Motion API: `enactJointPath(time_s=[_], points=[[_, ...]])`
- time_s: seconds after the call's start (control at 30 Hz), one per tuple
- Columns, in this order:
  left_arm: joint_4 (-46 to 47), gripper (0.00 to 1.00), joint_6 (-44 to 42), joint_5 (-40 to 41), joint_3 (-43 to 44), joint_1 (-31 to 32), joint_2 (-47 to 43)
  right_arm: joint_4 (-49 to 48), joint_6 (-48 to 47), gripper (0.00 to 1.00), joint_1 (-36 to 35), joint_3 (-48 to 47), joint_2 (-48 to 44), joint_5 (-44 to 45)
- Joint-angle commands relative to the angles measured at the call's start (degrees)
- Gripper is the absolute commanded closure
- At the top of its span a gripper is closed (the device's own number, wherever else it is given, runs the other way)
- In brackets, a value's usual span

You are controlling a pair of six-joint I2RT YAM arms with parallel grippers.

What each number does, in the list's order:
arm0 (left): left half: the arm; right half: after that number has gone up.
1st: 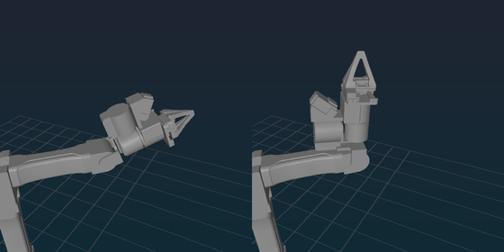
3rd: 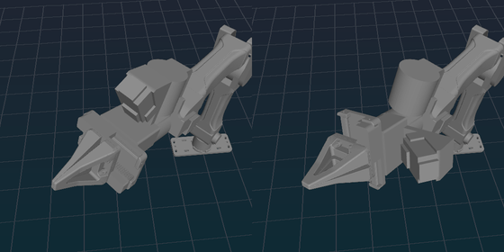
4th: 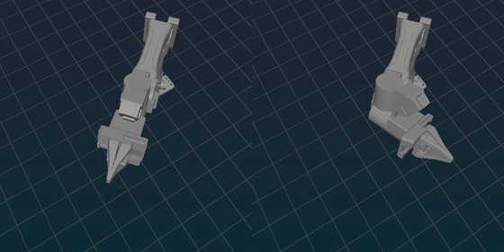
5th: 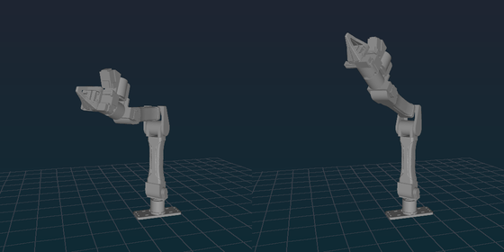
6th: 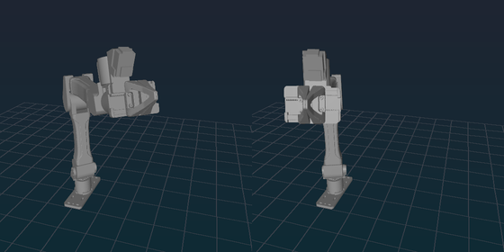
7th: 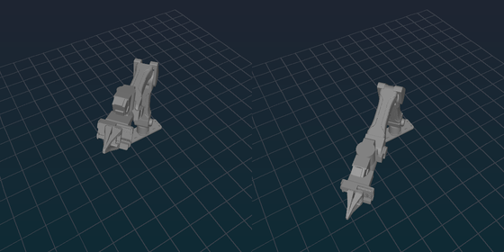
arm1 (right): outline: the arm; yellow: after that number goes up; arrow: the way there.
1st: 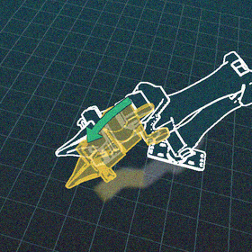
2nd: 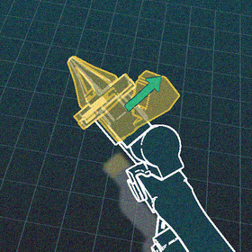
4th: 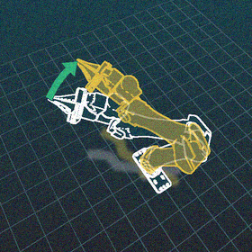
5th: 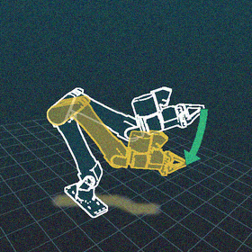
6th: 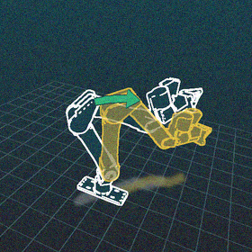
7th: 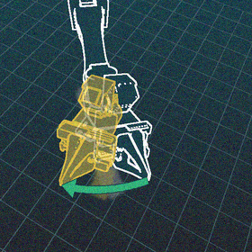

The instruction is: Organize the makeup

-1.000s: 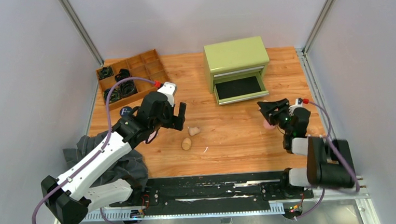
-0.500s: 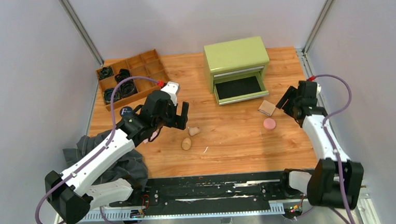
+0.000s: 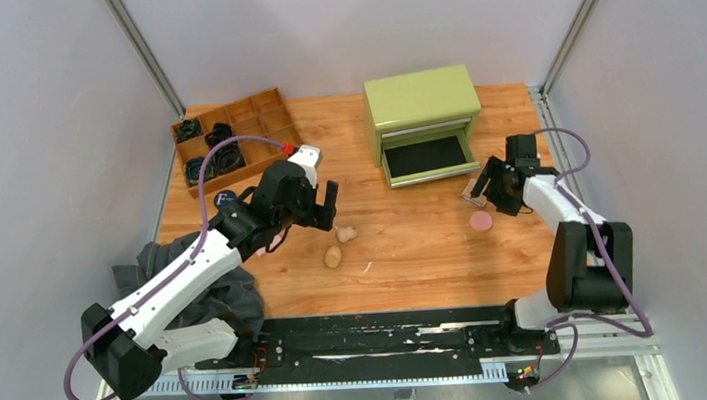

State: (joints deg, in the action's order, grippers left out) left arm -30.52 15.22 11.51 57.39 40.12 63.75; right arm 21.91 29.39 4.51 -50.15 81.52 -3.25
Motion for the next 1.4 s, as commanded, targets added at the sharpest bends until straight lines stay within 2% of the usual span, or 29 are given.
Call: enactJointPath(time_s=[0.0,0.13,0.23,0.67,0.97,1.17,1.37], points=[[1.0,0.00,-0.1,0.2,0.5,-0.4,0.3,-1.5,1.5,0.28,-2.6,-4.7,6.9,2.4],[0.4,0.00,-0.6,0.6,0.6,-0.5,-0.1,-2.2,1.3,0.27,-3.1,-7.7,12.1,2.1],[-0.5,0.00,-1.0,1.3,1.2,-0.5,0.0,-2.5,1.0,0.22,-4.0,-9.2,14.4,2.6],[-1.0,0.00,-0.7,0.8,1.2,-0.5,0.1,0.2,0.2,0.22,-6.5,-13.1,21.9,13.3],[-1.3,0.00,-0.4,0.3,1.3,-0.5,0.5,-1.4,-3.9,0.25,-5.2,-8.2,19.0,9.8],[-1.1,0.00,0.1,-0.6,1.2,-0.5,1.4,0.1,-7.8,0.20,-3.4,-6.1,15.9,7.9],[-0.2,0.00,0.2,-1.2,1.2,-0.5,1.5,-1.8,-10.4,0.23,-2.1,-8.3,19.1,2.2]])
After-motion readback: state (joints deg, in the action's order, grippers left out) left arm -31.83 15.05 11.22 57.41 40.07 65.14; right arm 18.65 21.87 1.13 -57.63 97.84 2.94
